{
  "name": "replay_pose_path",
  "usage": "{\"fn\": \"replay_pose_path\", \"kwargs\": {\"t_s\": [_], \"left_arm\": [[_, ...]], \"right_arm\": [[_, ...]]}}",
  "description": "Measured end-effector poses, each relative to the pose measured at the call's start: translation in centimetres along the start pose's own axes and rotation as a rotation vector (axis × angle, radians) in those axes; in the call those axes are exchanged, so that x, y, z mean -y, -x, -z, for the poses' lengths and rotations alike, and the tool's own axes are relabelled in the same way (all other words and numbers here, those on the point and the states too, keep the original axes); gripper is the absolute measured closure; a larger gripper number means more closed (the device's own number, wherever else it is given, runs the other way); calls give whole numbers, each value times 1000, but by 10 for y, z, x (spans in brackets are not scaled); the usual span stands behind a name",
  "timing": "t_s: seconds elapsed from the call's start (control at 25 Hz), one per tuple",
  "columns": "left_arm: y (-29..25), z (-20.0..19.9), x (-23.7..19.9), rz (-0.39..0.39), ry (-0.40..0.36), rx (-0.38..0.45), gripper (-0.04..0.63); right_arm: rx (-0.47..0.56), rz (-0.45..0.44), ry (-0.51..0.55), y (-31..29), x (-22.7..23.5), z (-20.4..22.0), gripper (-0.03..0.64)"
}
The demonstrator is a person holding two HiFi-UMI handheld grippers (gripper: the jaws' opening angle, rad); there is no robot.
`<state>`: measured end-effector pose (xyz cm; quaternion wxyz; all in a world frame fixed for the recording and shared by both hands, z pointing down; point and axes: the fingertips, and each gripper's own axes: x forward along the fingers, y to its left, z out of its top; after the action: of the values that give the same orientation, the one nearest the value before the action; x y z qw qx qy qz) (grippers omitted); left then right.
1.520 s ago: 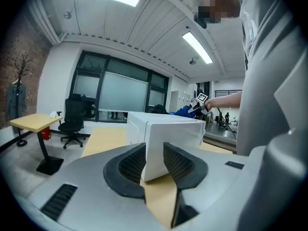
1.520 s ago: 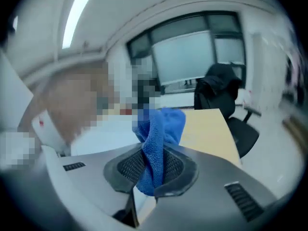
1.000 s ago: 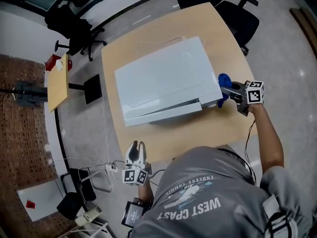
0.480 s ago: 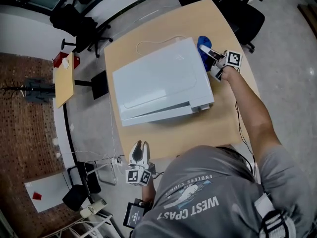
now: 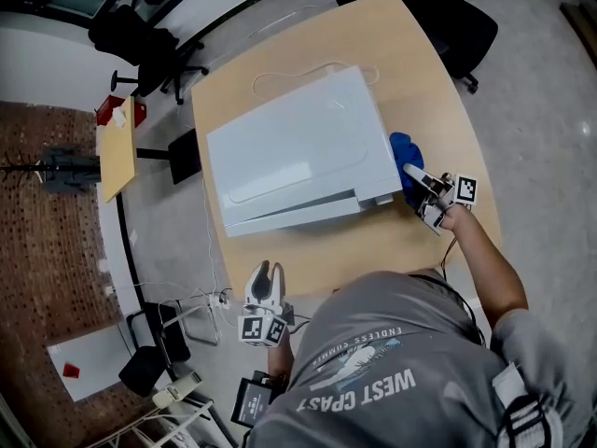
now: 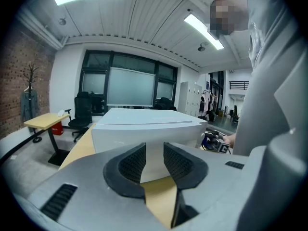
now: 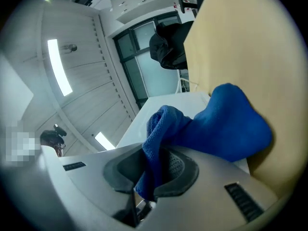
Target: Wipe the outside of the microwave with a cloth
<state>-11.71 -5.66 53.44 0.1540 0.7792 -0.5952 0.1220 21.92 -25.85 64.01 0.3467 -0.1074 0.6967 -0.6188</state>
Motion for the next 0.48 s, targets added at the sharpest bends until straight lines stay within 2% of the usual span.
{"fn": "replay_pose_path", "kwargs": {"t_s": [0.12,0.2,0.32,0.4,0.48], "left_arm": [[-7,4,3,26,-2,-12,466],[-9,7,5,35,5,-20,466],[-8,6,4,31,11,-20,466],[-5,4,3,23,6,-18,466],[0,5,1,14,2,-16,466]], "right_arm": [[-43,12,-5,31,-10,33,560],[-62,9,45,30,-10,27,560],[-99,-10,133,-4,-9,-4,560],[-144,17,224,-33,0,-35,560],[-134,41,291,-64,9,-78,560]]}}
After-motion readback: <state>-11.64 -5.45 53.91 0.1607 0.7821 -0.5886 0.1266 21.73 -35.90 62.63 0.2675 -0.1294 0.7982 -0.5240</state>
